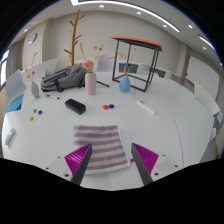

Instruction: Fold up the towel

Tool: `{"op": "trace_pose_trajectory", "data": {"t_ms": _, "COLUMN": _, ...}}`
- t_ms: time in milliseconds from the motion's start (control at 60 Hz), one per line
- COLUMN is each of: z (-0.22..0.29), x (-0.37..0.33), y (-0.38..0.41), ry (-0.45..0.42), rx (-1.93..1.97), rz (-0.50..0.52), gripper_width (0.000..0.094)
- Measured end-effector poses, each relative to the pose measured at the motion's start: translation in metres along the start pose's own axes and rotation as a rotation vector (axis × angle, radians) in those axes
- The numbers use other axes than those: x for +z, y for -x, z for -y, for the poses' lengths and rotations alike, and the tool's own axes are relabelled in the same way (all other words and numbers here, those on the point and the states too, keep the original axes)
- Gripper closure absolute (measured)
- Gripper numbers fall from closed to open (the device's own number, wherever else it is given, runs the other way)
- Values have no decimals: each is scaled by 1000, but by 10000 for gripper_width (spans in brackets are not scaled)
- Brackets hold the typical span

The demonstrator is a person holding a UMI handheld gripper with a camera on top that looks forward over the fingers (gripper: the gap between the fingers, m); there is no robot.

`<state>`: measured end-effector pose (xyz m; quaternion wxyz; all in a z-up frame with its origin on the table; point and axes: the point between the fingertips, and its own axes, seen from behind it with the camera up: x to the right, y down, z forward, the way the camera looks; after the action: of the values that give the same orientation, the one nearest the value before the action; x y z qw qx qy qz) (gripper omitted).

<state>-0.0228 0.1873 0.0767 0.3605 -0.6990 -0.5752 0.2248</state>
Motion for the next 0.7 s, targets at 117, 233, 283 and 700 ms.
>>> {"op": "trace_pose_trajectory", "data": {"t_ms": 117, "z": -8, "x": -94, "y": 10, "ry": 24, "rx": 22, "rz": 41, "gripper_width": 87}}
{"op": "trace_pose_trajectory", "data": {"t_ms": 233, "z": -25, "x": -186, "y": 19, "ry": 53, "rx": 11, "rz": 80, "gripper_width": 86}}
{"op": "trace_pose_trajectory", "data": {"t_ms": 283, "z": -33, "x": -219, "y": 23, "ry": 58, "rx": 8, "rz": 93, "gripper_width": 86}}
{"op": "trace_pose_trajectory", "data": {"t_ms": 700, "z": -57, "x": -317, "y": 34, "ry": 3, "rx": -32, "rz": 58, "gripper_width": 83}}
